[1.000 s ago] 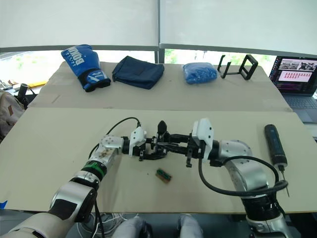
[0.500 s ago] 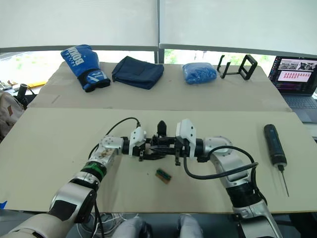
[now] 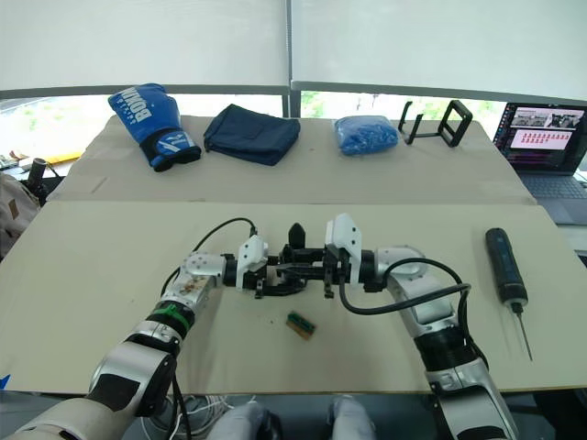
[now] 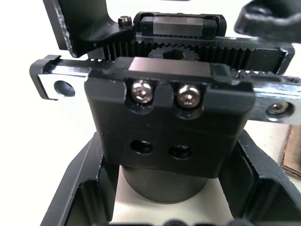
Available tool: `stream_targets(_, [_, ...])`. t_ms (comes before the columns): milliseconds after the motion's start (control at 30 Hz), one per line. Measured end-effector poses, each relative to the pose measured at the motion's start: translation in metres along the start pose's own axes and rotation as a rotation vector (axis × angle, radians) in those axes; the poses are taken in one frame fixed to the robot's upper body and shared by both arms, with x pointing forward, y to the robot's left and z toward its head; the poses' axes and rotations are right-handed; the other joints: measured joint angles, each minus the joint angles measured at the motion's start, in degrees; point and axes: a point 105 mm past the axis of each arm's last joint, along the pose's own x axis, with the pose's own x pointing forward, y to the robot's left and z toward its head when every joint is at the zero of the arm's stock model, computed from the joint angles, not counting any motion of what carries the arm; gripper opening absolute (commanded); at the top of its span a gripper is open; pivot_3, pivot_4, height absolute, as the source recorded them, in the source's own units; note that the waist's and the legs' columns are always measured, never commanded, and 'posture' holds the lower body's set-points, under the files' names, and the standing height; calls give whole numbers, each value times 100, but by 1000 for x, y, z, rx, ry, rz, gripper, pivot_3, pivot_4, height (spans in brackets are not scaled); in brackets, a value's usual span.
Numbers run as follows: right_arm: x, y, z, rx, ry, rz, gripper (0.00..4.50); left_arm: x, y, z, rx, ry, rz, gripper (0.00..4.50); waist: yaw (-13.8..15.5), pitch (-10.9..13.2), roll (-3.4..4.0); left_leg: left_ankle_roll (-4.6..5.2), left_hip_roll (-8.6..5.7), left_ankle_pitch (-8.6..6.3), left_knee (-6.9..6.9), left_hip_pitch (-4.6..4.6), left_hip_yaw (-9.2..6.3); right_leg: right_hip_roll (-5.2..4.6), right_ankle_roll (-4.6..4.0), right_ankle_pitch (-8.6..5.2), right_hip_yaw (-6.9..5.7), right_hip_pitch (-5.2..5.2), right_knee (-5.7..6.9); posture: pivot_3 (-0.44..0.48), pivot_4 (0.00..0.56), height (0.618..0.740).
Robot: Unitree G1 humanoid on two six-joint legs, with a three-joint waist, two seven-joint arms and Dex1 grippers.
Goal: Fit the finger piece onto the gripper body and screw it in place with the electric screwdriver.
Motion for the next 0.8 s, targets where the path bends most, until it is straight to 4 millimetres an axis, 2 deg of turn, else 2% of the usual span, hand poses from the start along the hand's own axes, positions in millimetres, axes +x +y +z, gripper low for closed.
stream_targets(800, [1, 1, -9, 27, 27, 11, 431, 0, -1, 0, -14, 1, 2, 2347, -8, -1, 1, -1, 0, 0, 0, 1, 0, 0, 0, 0, 0, 1, 0, 0, 150, 740])
